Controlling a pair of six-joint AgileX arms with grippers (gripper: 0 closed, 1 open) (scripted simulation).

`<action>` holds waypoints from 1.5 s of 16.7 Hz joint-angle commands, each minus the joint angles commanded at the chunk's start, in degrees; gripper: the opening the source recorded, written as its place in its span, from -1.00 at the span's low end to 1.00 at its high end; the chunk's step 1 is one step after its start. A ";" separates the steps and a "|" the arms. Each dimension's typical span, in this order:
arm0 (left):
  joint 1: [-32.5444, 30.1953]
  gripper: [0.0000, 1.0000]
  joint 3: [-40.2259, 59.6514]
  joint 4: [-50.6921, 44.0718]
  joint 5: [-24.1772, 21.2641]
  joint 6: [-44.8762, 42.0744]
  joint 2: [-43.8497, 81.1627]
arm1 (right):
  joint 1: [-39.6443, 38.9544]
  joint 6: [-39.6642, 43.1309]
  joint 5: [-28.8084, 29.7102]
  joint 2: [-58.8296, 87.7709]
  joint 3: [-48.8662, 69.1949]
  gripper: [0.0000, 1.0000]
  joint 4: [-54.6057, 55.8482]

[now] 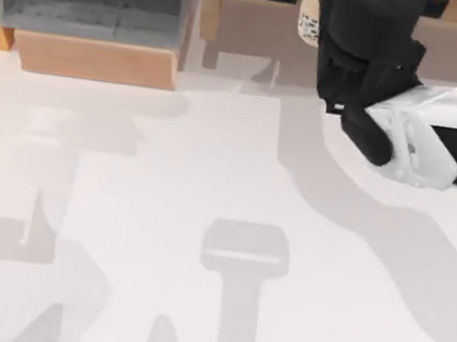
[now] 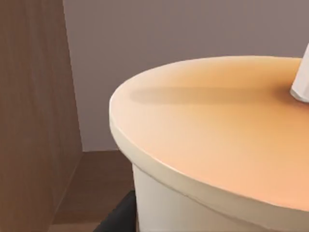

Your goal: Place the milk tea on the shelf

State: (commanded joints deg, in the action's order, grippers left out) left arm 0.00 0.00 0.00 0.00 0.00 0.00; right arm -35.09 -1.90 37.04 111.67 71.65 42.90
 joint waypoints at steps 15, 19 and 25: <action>0.00 1.00 0.00 0.00 0.00 0.00 0.00 | 6.54 1.13 -7.17 1.60 15.52 -1.00 -17.26; 0.00 1.00 0.00 0.00 0.00 0.00 0.00 | 5.28 1.70 -4.30 1.98 12.50 -1.00 -13.32; 0.00 1.00 0.00 0.00 0.00 0.00 0.00 | 2.18 2.85 -0.41 3.66 9.83 -1.00 -5.00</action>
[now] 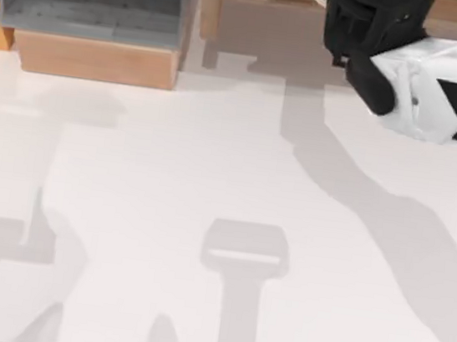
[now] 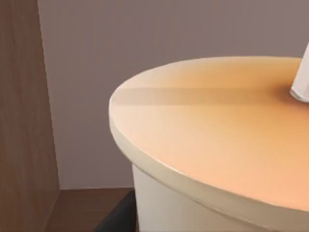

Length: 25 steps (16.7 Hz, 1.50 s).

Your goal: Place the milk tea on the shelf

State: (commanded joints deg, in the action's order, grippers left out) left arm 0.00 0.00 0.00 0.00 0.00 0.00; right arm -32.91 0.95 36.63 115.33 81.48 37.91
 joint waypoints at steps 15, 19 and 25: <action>0.00 1.00 0.00 0.00 0.00 0.00 0.00 | 6.94 -1.49 -8.98 7.38 12.23 -0.55 -9.52; 0.00 1.00 0.00 0.00 0.00 0.00 0.00 | 6.94 -1.49 -8.98 7.38 12.23 0.06 -9.52; 0.00 1.00 0.00 0.00 0.00 0.00 0.00 | 6.94 -1.49 -8.98 7.38 12.23 0.96 -9.52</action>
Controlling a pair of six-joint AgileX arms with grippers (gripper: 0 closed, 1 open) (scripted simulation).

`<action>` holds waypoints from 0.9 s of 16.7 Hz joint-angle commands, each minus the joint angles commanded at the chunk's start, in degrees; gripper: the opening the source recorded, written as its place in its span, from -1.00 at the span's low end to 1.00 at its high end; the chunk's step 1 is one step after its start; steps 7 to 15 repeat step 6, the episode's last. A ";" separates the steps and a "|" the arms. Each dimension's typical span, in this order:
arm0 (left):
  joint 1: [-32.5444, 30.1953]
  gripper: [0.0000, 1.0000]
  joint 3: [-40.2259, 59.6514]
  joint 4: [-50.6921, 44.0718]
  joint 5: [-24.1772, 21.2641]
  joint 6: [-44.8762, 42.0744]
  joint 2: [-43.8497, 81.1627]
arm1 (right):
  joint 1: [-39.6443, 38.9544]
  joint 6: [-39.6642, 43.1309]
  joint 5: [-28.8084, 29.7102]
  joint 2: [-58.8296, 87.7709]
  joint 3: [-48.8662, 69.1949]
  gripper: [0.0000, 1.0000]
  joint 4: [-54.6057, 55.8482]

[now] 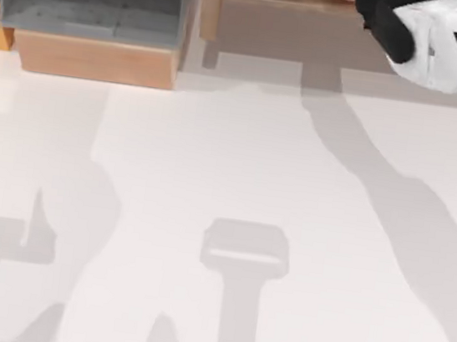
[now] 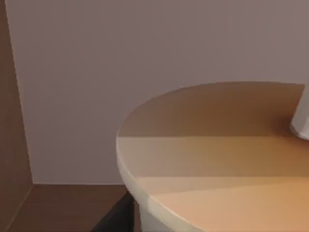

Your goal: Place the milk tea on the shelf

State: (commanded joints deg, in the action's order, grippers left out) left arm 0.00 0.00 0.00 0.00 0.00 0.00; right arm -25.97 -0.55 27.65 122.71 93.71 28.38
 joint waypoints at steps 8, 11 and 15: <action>0.00 1.00 0.00 0.00 0.00 0.00 0.00 | 0.00 0.00 0.00 0.00 0.00 1.00 0.00; 0.00 1.00 0.00 0.00 0.00 0.00 0.00 | 0.00 0.00 0.00 0.00 0.00 1.00 0.00; 0.00 1.00 0.00 0.00 0.00 0.00 0.00 | 0.00 0.00 0.00 0.00 0.00 1.00 0.00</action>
